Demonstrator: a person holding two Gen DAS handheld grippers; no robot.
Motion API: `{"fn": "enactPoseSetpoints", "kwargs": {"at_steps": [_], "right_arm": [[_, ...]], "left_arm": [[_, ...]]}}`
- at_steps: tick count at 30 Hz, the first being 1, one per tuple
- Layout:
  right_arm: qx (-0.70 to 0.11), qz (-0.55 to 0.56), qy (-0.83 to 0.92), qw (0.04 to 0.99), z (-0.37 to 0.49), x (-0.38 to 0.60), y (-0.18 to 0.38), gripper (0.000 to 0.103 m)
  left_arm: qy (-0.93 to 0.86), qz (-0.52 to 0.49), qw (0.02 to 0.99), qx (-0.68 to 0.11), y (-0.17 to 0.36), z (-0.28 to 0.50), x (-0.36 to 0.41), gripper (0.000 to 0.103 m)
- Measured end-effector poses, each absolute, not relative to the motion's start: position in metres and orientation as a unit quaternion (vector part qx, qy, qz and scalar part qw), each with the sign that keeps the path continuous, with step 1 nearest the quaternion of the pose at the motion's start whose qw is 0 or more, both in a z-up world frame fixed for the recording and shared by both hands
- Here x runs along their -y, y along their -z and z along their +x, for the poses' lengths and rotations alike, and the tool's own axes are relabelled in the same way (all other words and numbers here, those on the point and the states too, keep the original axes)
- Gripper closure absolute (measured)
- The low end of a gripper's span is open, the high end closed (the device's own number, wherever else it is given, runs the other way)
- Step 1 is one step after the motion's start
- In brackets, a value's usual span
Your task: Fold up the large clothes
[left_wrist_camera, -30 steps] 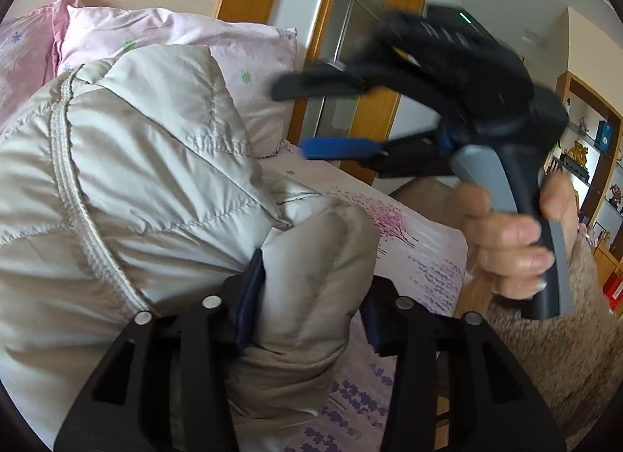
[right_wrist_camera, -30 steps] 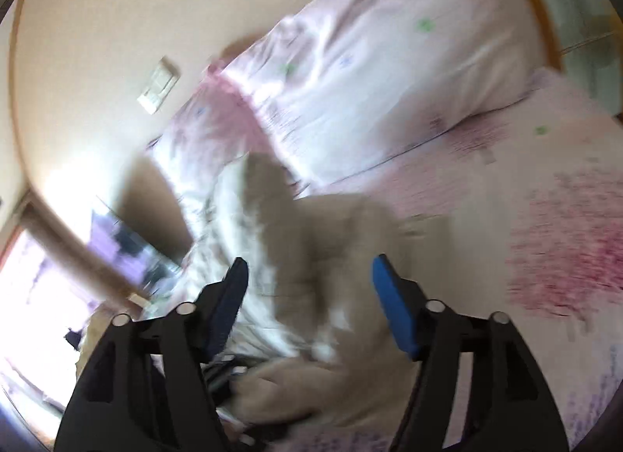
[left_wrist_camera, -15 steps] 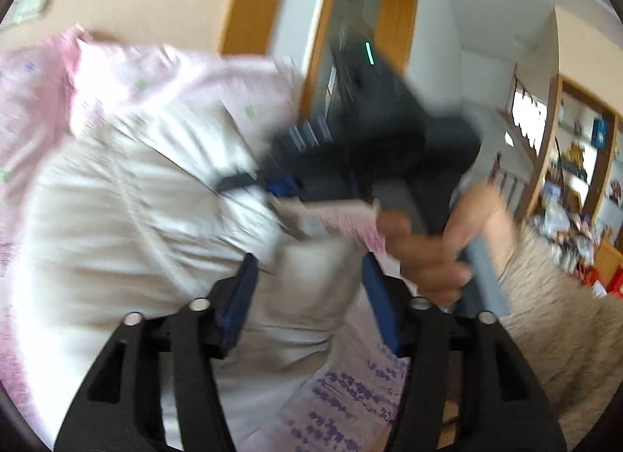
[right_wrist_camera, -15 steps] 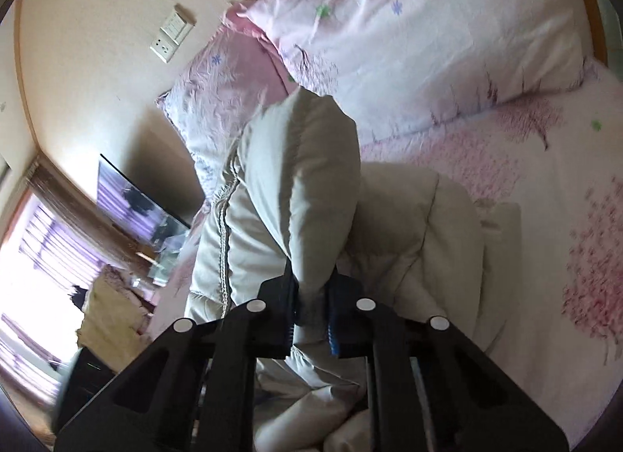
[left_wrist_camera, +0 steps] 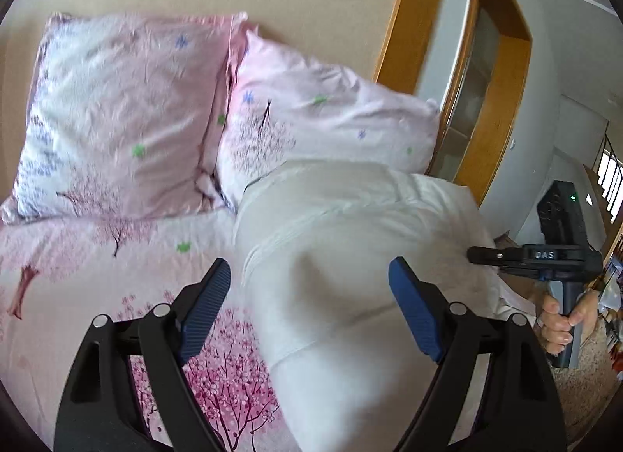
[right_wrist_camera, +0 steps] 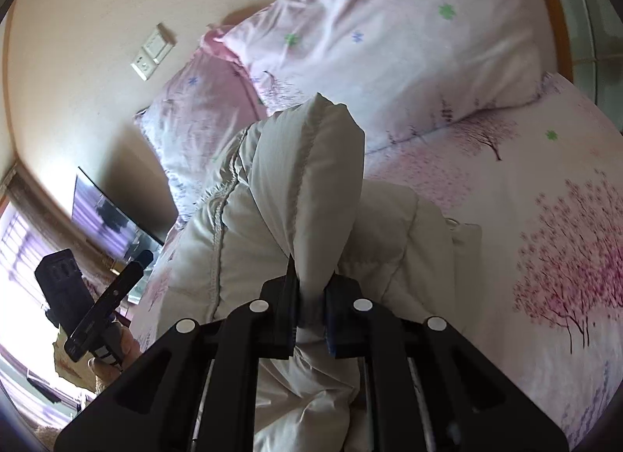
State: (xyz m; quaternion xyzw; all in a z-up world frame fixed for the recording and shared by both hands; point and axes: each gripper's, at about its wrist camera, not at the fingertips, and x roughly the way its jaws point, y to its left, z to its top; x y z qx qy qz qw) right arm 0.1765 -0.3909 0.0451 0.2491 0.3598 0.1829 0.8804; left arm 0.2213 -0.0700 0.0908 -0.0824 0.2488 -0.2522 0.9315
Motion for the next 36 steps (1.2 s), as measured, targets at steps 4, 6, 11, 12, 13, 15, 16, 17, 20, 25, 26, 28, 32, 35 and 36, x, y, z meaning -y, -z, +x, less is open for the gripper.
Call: {"fn": "enactPoseSetpoints", "kwargs": {"at_steps": [4, 6, 11, 12, 13, 15, 16, 17, 20, 25, 26, 28, 32, 35, 36], "right_arm": [[-0.366, 0.268, -0.167, 0.875, 0.171, 0.404, -0.030, 0.092], [-0.372, 0.279, -0.161, 0.871, 0.171, 0.410, -0.022, 0.092], [-0.387, 0.307, -0.157, 0.855, 0.176, 0.422, 0.000, 0.091], [-0.390, 0.310, -0.156, 0.853, 0.176, 0.423, 0.003, 0.091], [-0.396, 0.314, -0.156, 0.849, 0.178, 0.424, 0.007, 0.090], [-0.400, 0.319, -0.157, 0.845, 0.180, 0.425, 0.012, 0.090], [-0.404, 0.323, -0.157, 0.841, 0.181, 0.426, 0.015, 0.090], [-0.407, 0.327, -0.158, 0.838, 0.182, 0.427, 0.018, 0.089], [-0.413, 0.335, -0.157, 0.832, 0.185, 0.430, 0.024, 0.089], [-0.423, 0.341, -0.152, 0.826, 0.187, 0.432, 0.032, 0.089], [-0.424, 0.341, -0.151, 0.825, 0.187, 0.432, 0.033, 0.089], [-0.426, 0.343, -0.150, 0.824, 0.189, 0.433, 0.035, 0.089], [-0.418, 0.333, -0.140, 0.834, 0.187, 0.430, 0.031, 0.085], [-0.408, 0.306, -0.111, 0.853, 0.179, 0.428, 0.015, 0.077], [-0.399, 0.294, -0.094, 0.863, 0.174, 0.428, 0.006, 0.075]], "left_arm": [[0.247, -0.070, 0.926, -0.277, -0.078, 0.235, 0.080, 0.020], [0.247, -0.061, 0.925, -0.284, -0.072, 0.234, 0.084, 0.018], [0.255, -0.048, 0.922, -0.289, -0.068, 0.231, 0.097, 0.016], [0.255, -0.042, 0.921, -0.292, -0.067, 0.232, 0.100, 0.016], [0.254, -0.037, 0.921, -0.294, -0.067, 0.232, 0.102, 0.016], [0.252, -0.027, 0.920, -0.298, -0.064, 0.233, 0.107, 0.016], [0.252, -0.025, 0.919, -0.302, -0.062, 0.234, 0.108, 0.016], [0.254, -0.025, 0.917, -0.308, -0.060, 0.236, 0.110, 0.016], [0.261, -0.028, 0.909, -0.323, -0.055, 0.240, 0.112, 0.016], [0.266, -0.016, 0.904, -0.335, -0.048, 0.244, 0.119, 0.016], [0.265, -0.012, 0.904, -0.336, -0.048, 0.244, 0.121, 0.016], [0.262, -0.005, 0.904, -0.337, -0.046, 0.245, 0.125, 0.016], [0.259, 0.002, 0.904, -0.341, -0.043, 0.248, 0.129, 0.016], [0.257, 0.008, 0.903, -0.344, -0.040, 0.249, 0.130, 0.016], [0.253, 0.014, 0.904, -0.344, -0.039, 0.249, 0.132, 0.016]]}}
